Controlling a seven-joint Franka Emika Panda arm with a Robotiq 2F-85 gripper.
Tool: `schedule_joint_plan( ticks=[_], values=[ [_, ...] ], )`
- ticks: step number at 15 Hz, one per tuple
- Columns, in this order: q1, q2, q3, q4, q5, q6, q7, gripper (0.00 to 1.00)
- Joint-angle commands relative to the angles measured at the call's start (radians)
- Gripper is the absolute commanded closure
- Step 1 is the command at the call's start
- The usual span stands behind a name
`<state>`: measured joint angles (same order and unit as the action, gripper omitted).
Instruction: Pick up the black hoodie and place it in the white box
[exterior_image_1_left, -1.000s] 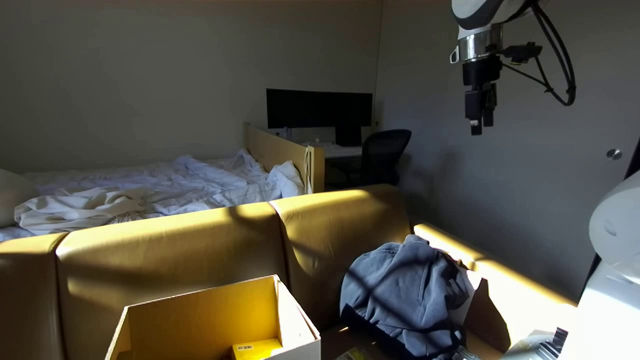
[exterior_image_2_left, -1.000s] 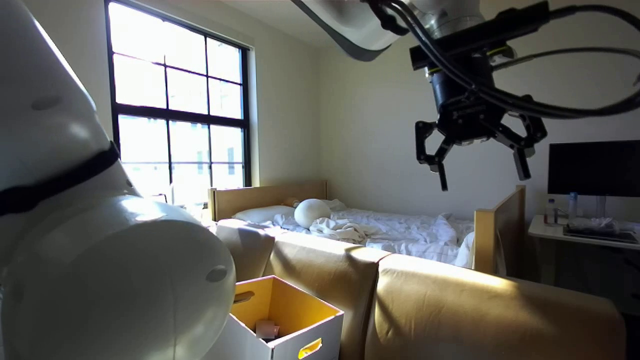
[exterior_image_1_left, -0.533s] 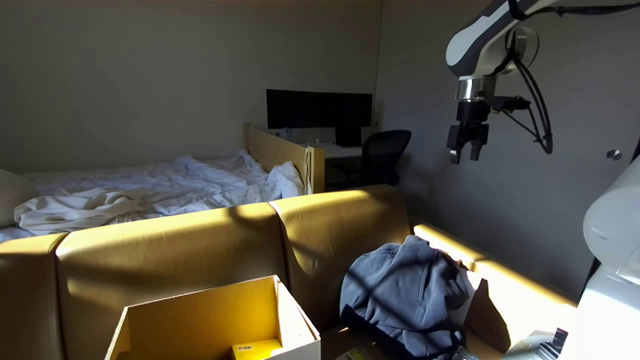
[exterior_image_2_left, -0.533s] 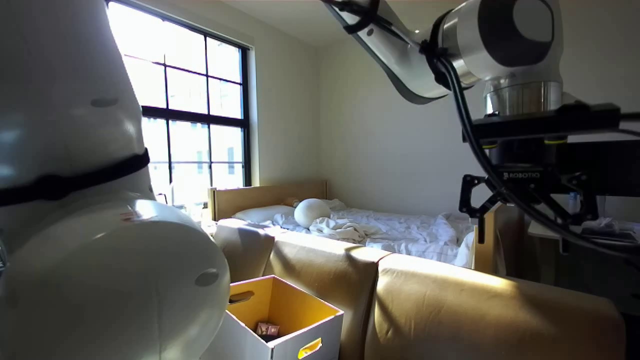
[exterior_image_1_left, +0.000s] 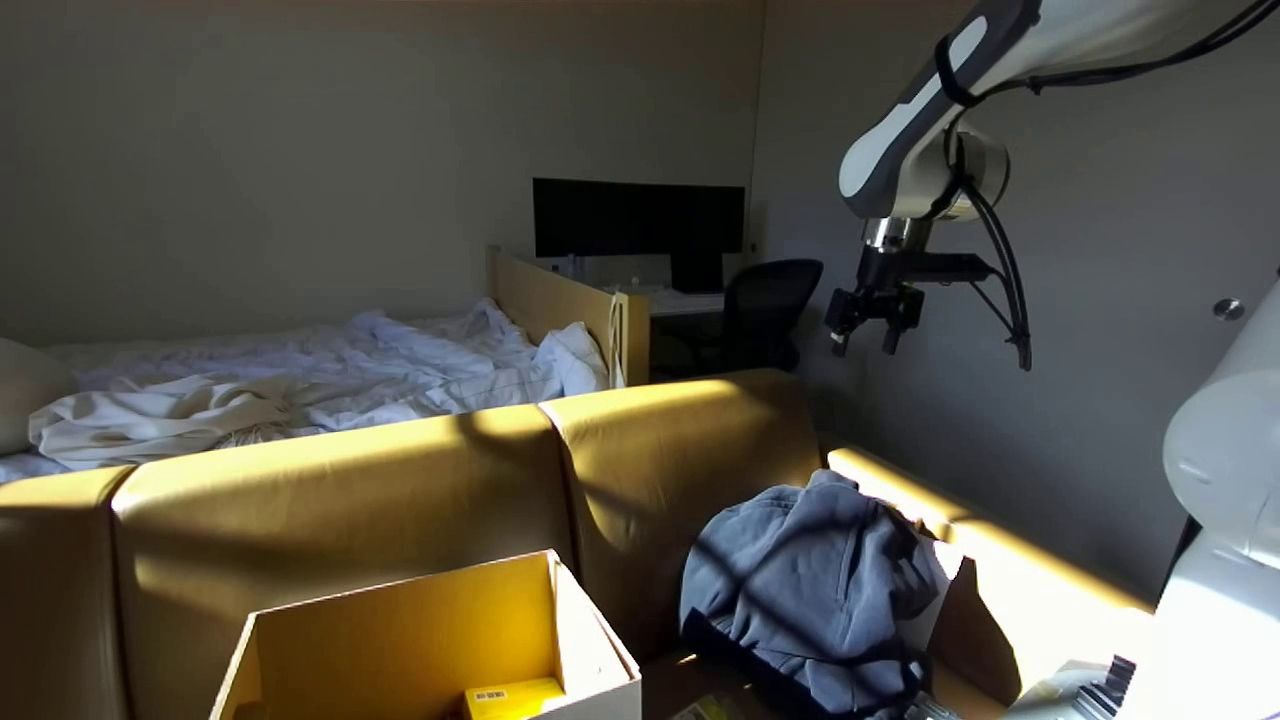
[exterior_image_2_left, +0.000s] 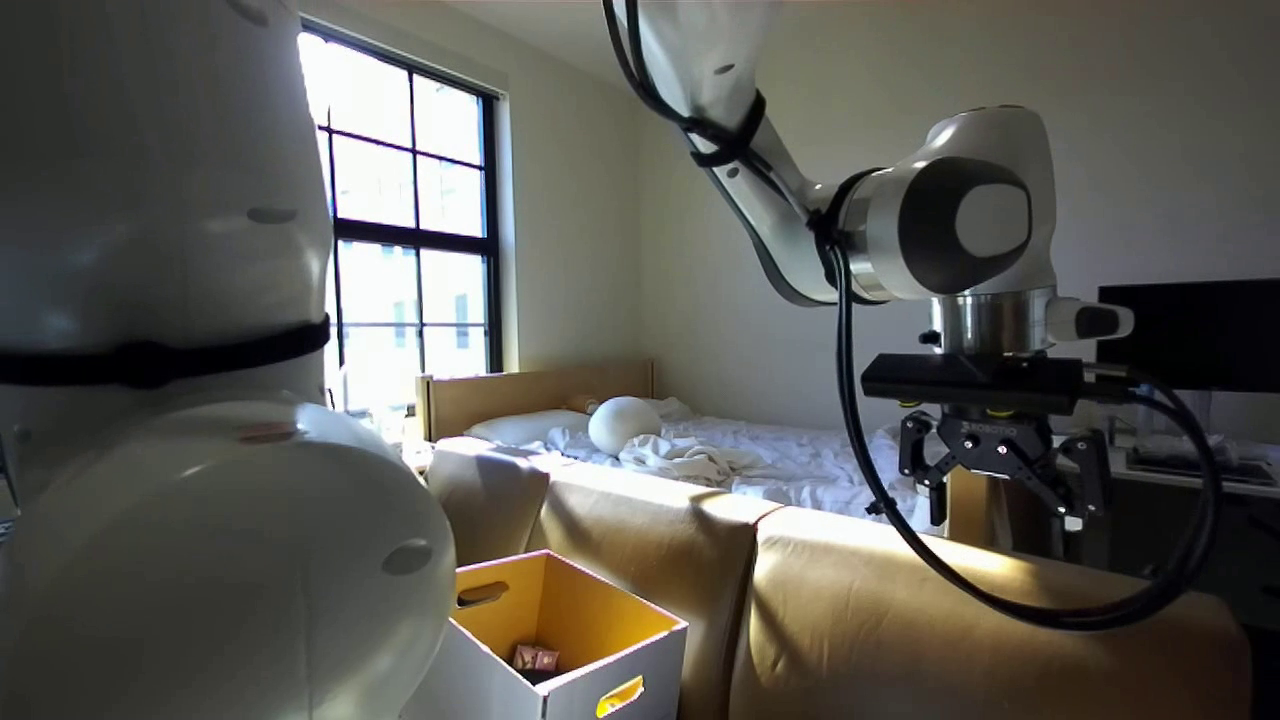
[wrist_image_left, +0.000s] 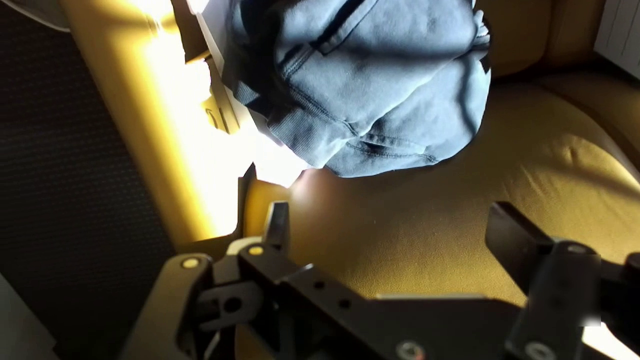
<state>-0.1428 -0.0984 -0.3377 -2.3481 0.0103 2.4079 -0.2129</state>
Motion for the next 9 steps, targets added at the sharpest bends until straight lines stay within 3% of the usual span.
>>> schedule_joint_plan(
  ticks=[1,9],
  values=[
    [-0.034,0.001,0.031,0.001,0.004,-0.002,-0.001,0.00],
    [-0.092,0.190,0.002,0.041,0.170,0.017,-0.257,0.00]
  ],
)
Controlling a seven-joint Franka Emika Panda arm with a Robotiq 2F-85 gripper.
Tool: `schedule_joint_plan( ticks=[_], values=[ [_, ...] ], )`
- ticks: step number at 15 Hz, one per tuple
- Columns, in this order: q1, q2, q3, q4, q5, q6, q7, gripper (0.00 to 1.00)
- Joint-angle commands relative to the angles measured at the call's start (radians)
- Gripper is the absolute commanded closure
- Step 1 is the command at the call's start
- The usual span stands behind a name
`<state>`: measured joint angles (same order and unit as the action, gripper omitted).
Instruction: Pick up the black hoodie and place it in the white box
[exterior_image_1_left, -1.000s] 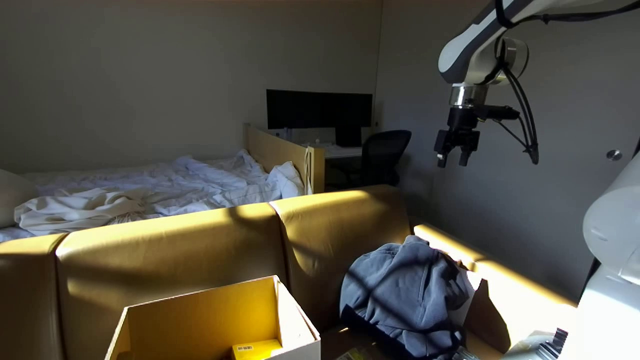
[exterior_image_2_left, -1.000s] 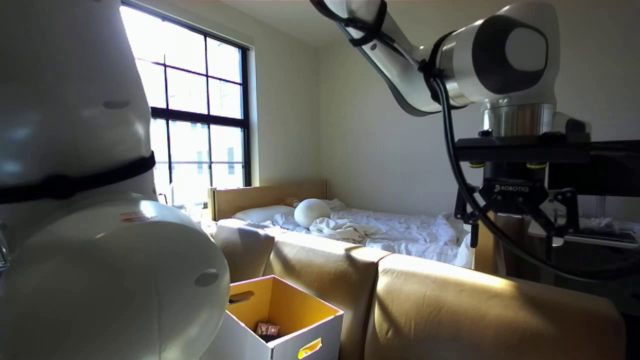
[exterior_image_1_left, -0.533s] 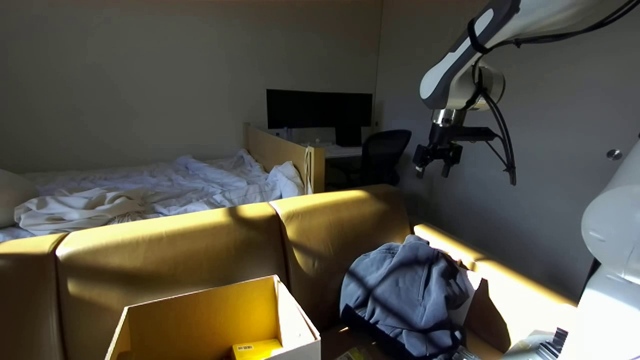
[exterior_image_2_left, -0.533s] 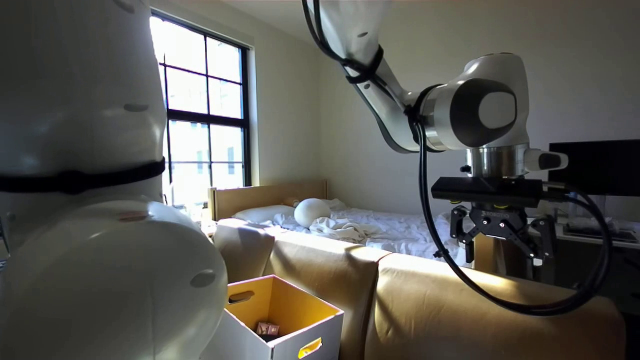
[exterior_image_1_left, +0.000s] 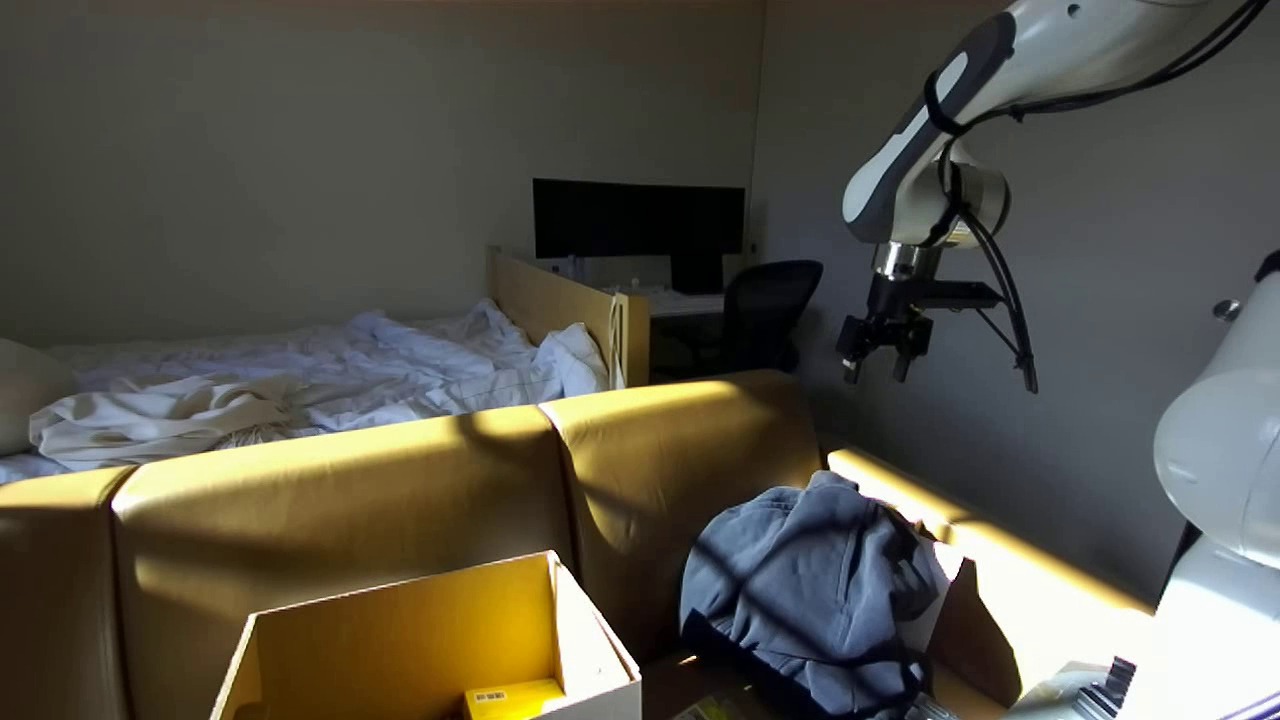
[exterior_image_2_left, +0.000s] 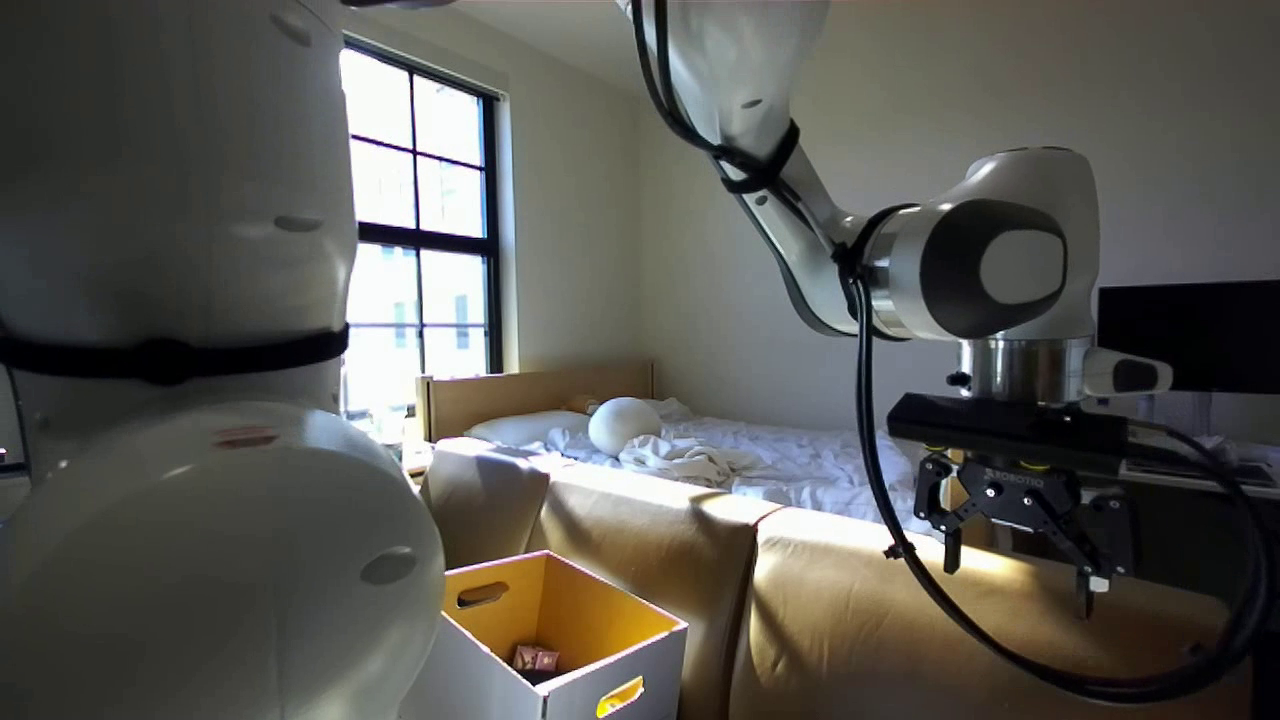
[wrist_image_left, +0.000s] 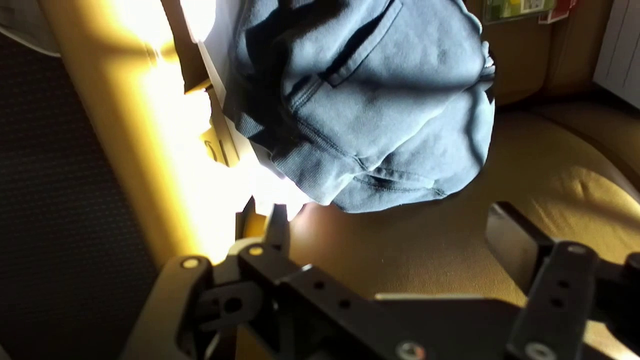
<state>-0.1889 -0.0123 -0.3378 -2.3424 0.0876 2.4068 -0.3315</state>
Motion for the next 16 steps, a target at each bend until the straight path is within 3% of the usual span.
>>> schedule_joint_plan(
  ticks=[1,4,5,6,11,13,16],
  values=[
    [-0.066,0.139,0.007,0.049,0.123,0.006,-0.194,0.00],
    [-0.130,0.234,0.046,0.094,0.201,0.008,-0.339,0.00],
    [-0.146,0.253,0.056,0.112,0.198,-0.018,-0.345,0.00],
    [-0.137,0.197,0.054,0.066,0.150,-0.001,-0.270,0.00],
    [-0.158,0.257,0.077,0.106,0.152,-0.002,-0.286,0.00],
    [-0.157,0.298,0.097,0.104,0.150,0.075,-0.324,0.00],
    [-0.198,0.407,0.157,0.156,0.201,0.051,-0.391,0.00]
  ],
)
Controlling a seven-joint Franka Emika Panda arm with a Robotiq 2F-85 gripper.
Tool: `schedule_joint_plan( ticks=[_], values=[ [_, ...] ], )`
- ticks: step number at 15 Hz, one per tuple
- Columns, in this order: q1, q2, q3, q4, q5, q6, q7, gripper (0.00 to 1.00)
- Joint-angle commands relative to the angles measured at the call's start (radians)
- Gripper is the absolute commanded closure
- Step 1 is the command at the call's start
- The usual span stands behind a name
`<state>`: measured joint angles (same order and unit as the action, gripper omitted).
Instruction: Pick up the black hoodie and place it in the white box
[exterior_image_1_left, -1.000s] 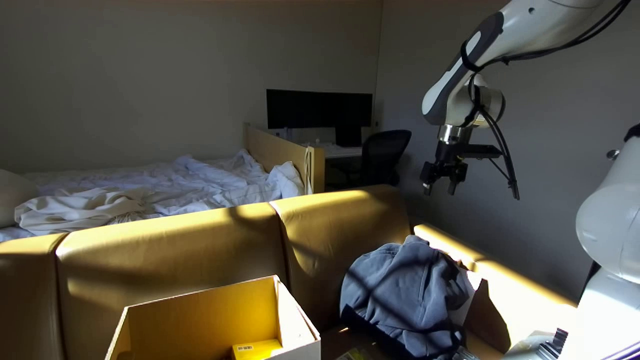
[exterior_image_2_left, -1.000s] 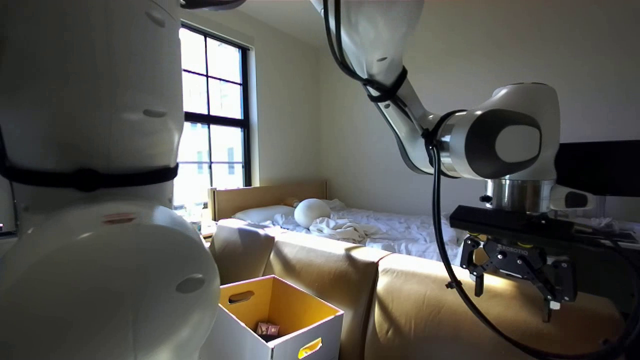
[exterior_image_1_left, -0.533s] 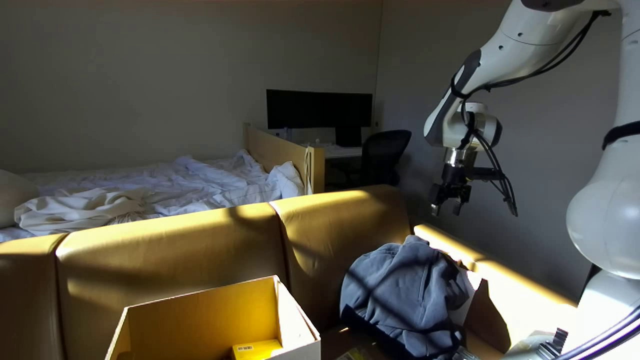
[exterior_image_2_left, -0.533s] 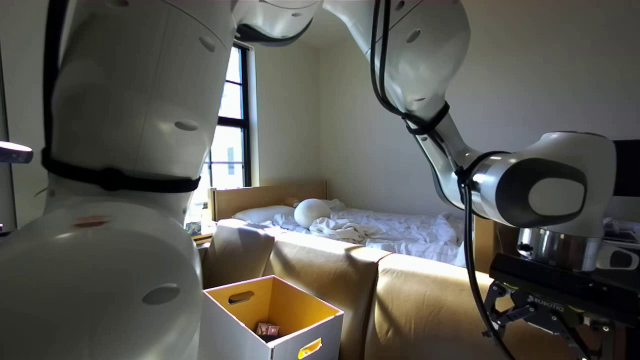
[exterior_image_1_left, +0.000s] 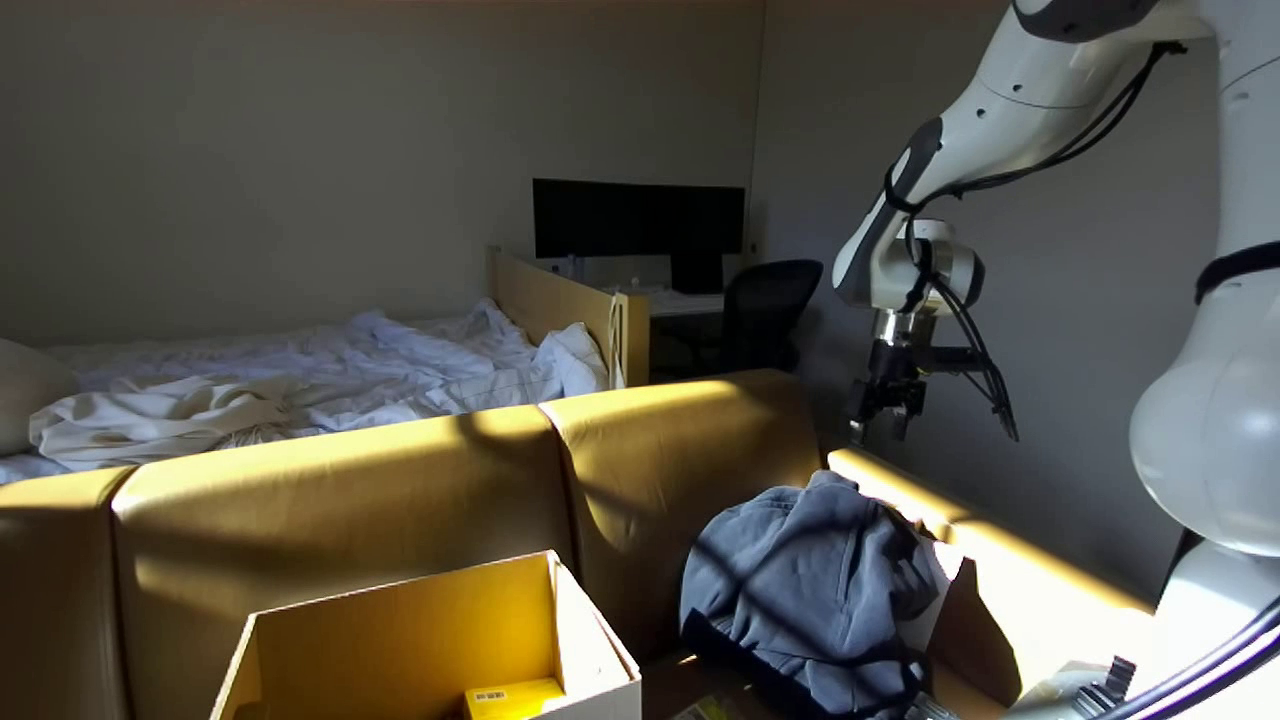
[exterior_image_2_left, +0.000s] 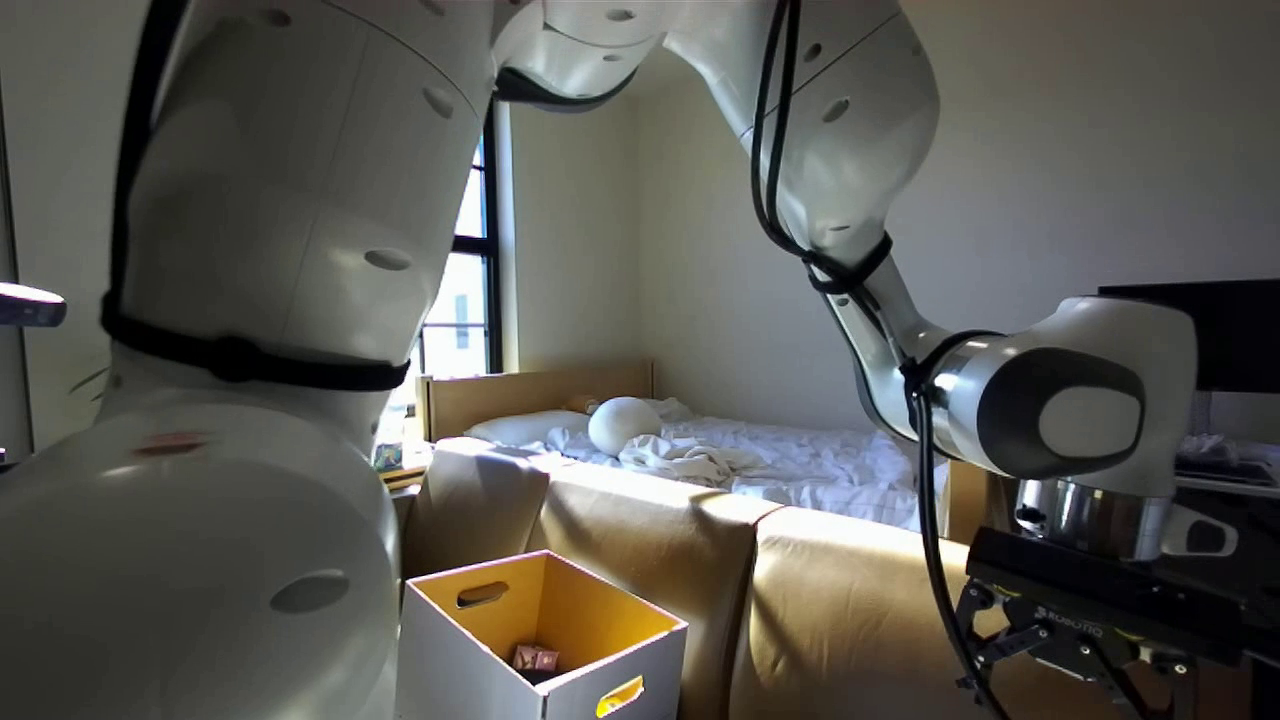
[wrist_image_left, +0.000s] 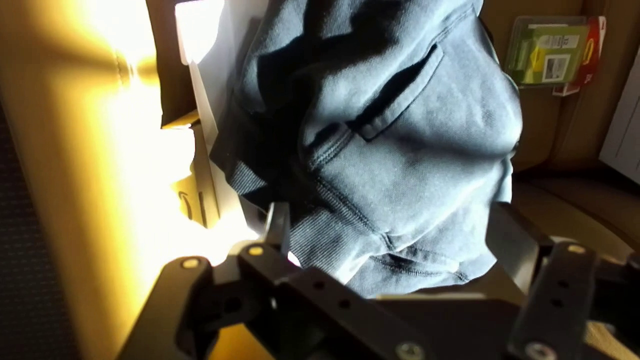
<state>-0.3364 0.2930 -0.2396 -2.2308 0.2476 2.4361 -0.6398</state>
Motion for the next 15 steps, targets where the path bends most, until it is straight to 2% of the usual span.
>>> schedule_joint_plan(
  ticks=[1,6,9,13,14,15],
  values=[
    [-0.060,0.139,0.076,0.056,0.041,0.039,-0.091,0.00],
    [-0.071,0.350,0.092,0.183,-0.122,0.229,-0.044,0.00],
    [-0.149,0.439,0.185,0.253,-0.087,0.276,-0.055,0.00],
    [-0.289,0.544,0.328,0.362,-0.023,0.189,-0.086,0.00],
    [-0.317,0.561,0.354,0.383,-0.016,0.153,-0.095,0.08],
    [-0.344,0.574,0.378,0.399,-0.012,0.102,-0.107,0.26]
  ],
)
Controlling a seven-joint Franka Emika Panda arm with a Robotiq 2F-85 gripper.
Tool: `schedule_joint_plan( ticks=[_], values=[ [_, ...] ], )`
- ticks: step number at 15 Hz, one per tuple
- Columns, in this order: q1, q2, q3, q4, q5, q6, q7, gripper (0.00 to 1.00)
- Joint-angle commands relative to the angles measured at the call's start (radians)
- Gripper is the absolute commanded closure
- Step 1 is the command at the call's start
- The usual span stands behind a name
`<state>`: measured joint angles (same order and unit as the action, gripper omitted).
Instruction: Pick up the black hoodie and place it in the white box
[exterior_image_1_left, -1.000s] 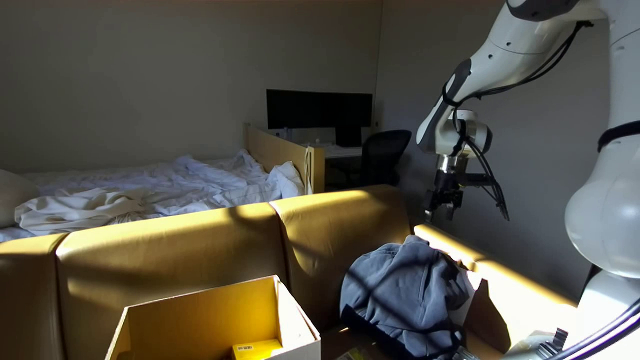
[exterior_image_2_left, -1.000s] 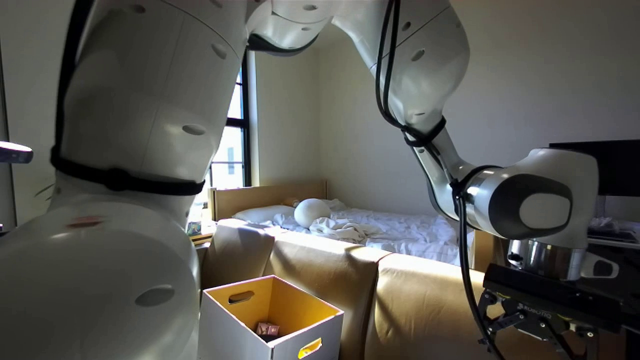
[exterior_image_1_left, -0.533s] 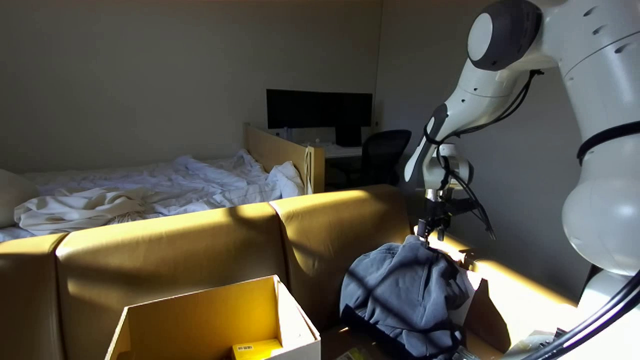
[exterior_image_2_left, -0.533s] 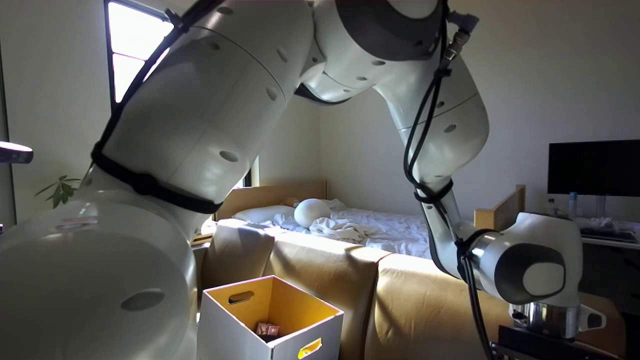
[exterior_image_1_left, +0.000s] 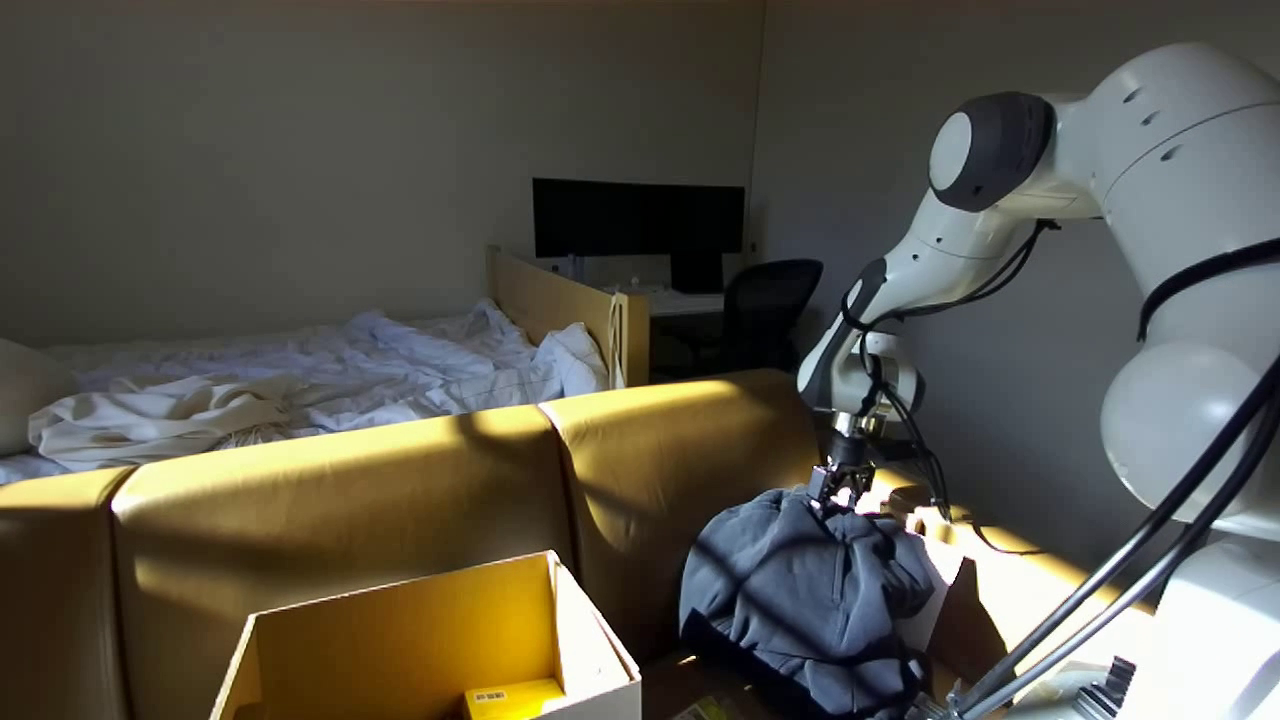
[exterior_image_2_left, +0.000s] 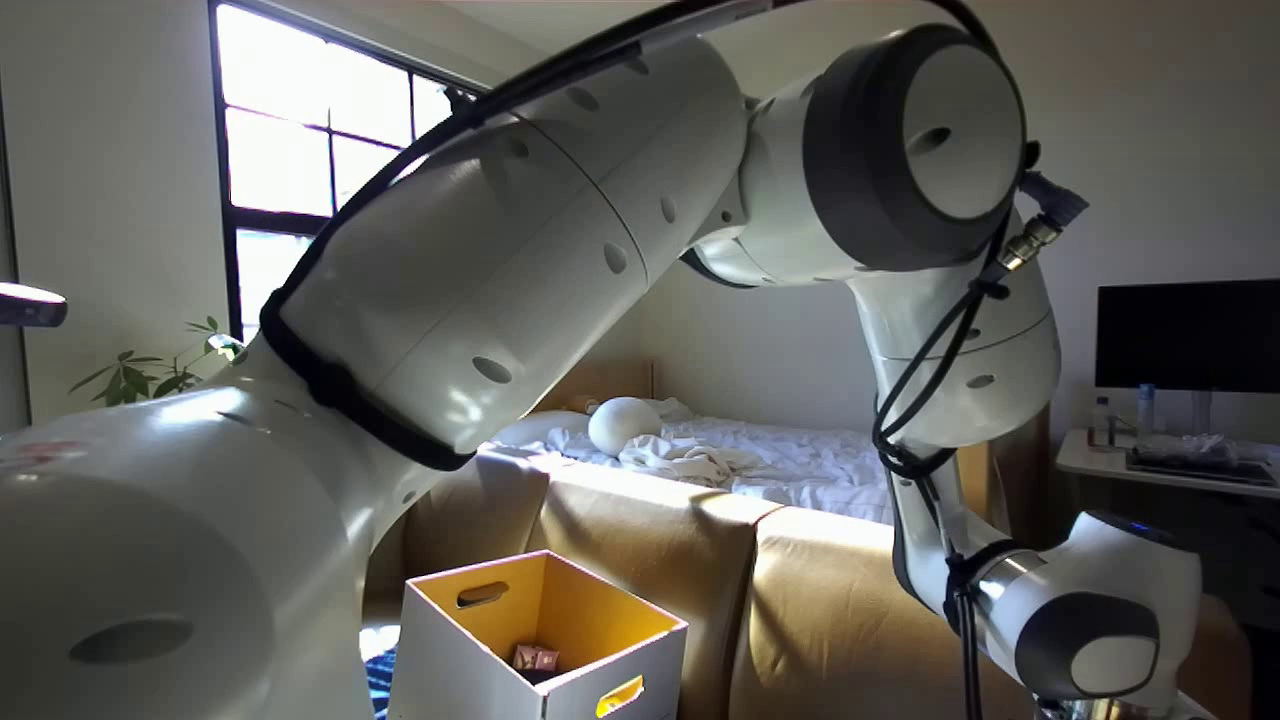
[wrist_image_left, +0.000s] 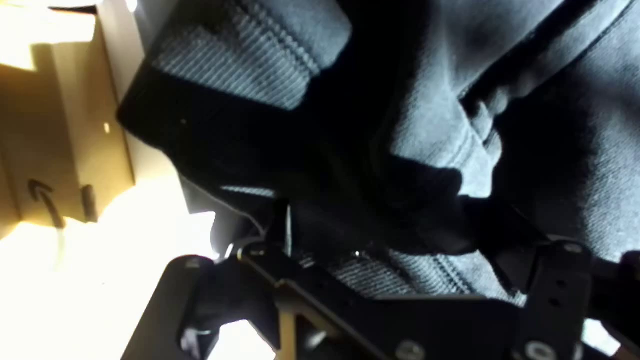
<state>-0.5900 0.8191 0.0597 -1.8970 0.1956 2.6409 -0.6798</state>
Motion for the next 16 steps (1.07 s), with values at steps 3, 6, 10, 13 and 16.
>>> schedule_joint_plan(
  ticks=[3,6,10,13,16],
  values=[
    [-0.152,0.081,0.127,0.103,0.076,-0.226,-0.101,0.47],
    [-0.163,0.094,0.137,0.118,0.113,-0.302,-0.106,0.66],
    [-0.119,0.062,0.127,0.090,0.141,-0.351,-0.062,0.92],
    [-0.069,0.009,0.136,0.057,0.141,-0.387,-0.059,0.94],
    [0.014,-0.101,0.133,0.003,0.122,-0.411,-0.052,0.91]
  ],
)
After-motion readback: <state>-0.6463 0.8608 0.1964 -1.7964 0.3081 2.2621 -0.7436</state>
